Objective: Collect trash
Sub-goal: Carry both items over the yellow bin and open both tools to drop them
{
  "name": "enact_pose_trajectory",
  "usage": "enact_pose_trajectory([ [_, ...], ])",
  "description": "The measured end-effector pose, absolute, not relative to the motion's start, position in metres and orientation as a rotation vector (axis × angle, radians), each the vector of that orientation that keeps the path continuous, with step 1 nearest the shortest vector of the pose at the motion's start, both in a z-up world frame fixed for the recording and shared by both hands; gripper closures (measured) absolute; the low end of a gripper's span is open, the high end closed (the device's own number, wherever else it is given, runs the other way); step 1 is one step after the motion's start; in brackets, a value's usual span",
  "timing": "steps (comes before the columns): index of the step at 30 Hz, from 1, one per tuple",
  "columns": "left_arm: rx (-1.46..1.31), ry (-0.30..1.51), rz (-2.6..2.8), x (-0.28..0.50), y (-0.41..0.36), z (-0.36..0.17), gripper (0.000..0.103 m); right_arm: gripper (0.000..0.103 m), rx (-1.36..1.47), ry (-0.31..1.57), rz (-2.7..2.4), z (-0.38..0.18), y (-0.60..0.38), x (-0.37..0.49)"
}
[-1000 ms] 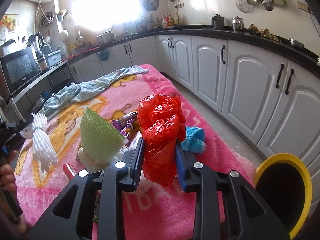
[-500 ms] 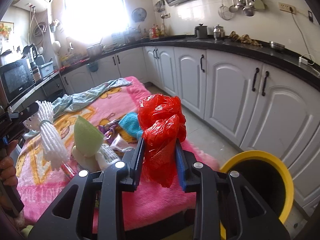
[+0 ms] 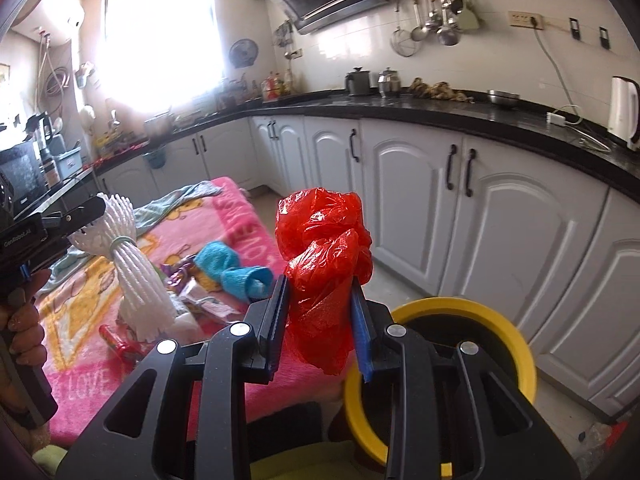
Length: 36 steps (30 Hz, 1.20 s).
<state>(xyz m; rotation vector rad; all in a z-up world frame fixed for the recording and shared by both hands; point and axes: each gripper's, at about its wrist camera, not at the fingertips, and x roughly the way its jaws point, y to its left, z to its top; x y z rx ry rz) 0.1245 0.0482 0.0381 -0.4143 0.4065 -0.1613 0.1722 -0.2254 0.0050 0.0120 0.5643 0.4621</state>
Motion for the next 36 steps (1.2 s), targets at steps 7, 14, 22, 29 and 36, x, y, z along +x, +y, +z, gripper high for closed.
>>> enact_pose_trajectory([
  [7, -0.349, 0.406, -0.209, 0.145, 0.003, 0.042, 0.095, 0.075, 0.036, 0.556, 0.396, 0.000, -0.259, 0.164],
  [14, -0.304, 0.420, -0.242, 0.167, -0.035, 0.037, 0.095, 0.075, 0.084, 0.565, 0.328, -0.006, -0.296, 0.163],
  [22, -0.245, 0.461, -0.253, 0.196, -0.076, 0.020, 0.095, 0.075, 0.138, 0.627, 0.264, -0.029, -0.328, 0.169],
  [29, -0.202, 0.516, -0.260, 0.226, -0.114, -0.005, 0.093, 0.072, 0.208, 0.668, 0.232, -0.046, -0.346, 0.180],
  [36, -0.190, 0.576, -0.271, 0.240, -0.127, -0.027, 0.059, 0.045, 0.252, 0.679, 0.191, -0.058, -0.359, 0.190],
])
